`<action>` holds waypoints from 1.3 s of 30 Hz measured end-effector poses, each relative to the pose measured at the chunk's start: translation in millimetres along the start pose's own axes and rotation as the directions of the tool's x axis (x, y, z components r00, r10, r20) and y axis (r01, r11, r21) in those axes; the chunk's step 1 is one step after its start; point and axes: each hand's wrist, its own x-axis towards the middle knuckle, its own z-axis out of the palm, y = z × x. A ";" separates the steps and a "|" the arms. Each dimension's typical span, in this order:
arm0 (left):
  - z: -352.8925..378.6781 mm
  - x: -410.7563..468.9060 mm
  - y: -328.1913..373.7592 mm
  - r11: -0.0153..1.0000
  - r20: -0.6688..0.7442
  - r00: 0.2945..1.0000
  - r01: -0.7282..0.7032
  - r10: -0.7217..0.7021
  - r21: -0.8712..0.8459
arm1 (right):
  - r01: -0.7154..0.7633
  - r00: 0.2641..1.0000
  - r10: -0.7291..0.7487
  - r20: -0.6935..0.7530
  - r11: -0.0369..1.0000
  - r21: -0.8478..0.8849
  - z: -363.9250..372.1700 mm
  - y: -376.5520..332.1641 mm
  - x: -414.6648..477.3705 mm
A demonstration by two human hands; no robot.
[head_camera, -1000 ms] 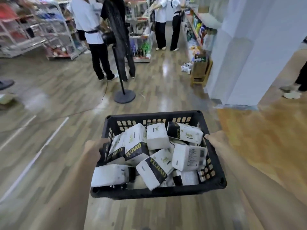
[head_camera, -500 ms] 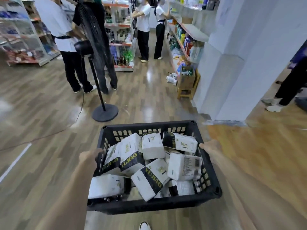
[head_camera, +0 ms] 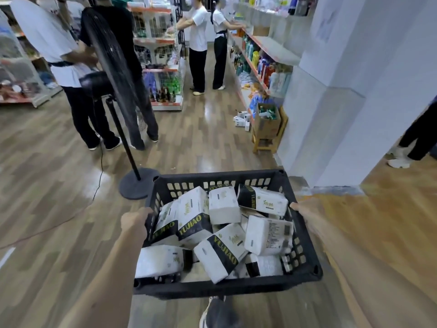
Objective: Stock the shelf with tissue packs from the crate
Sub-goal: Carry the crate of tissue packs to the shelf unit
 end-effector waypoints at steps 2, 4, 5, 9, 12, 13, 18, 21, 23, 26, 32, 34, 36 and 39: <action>26.9 35.5 28.6 1.000 -0.008 1.000 0.002 -0.002 0.013 | -0.055 0.998 0.055 0.041 0.998 0.001 28.1 -4.7 65.5; 51.7 70.3 59.2 0.999 -0.022 1.000 0.006 -0.005 0.037 | -0.065 0.997 0.063 0.037 0.997 0.039 53.9 -31.4 104.2; 61.8 86.0 75.5 0.999 -0.016 1.000 0.008 -0.007 0.041 | -0.058 0.998 0.057 0.017 0.998 0.029 64.1 -54.0 113.2; 97.3 143.7 135.2 0.997 -0.002 1.000 -0.020 0.020 0.080 | -0.043 0.998 0.040 -0.042 0.998 -0.055 91.5 -146.1 122.5; 121.3 191.6 178.9 0.997 0.049 0.999 -0.015 0.012 0.072 | -0.035 0.997 0.031 -0.065 0.998 -0.057 111.4 -197.5 148.3; 132.3 210.1 191.6 0.997 0.065 0.998 -0.017 0.012 0.077 | -0.019 0.996 0.015 -0.089 0.998 -0.052 117.6 -211.7 161.8; 200.2 267.8 262.4 0.988 0.078 0.992 -0.110 0.102 0.104 | -0.007 0.988 -0.001 -0.156 0.999 -0.049 155.1 -277.6 239.9; 247.5 317.4 297.0 0.973 0.152 0.979 -0.164 0.139 0.162 | -0.018 0.979 0.001 -0.203 0.996 -0.083 181.1 -312.8 299.2; 281.5 356.9 324.3 0.977 0.115 0.983 -0.158 0.142 0.143 | -0.036 0.978 0.022 -0.209 0.997 -0.064 193.9 -342.1 325.9; 325.5 395.3 364.7 0.977 0.086 0.990 -0.128 0.115 0.172 | -0.082 0.974 0.067 -0.218 0.995 -0.065 205.9 -377.9 361.0; 405.1 463.0 439.2 0.971 0.140 0.982 -0.149 0.124 0.188 | -0.081 0.965 0.082 -0.248 0.997 0.017 218.0 -439.2 450.5; 432.0 483.4 461.2 0.968 0.150 0.981 -0.152 0.123 0.201 | -0.075 0.963 0.075 -0.260 0.997 0.009 222.7 -464.4 475.4; 459.2 511.4 476.5 0.965 0.155 0.979 -0.166 0.136 0.202 | -0.064 0.962 0.069 -0.264 0.998 0.027 232.1 -482.2 512.2; 503.8 553.9 502.7 0.972 0.177 0.978 -0.143 0.109 0.188 | -0.067 0.966 0.079 -0.247 0.996 0.056 249.1 -512.4 569.0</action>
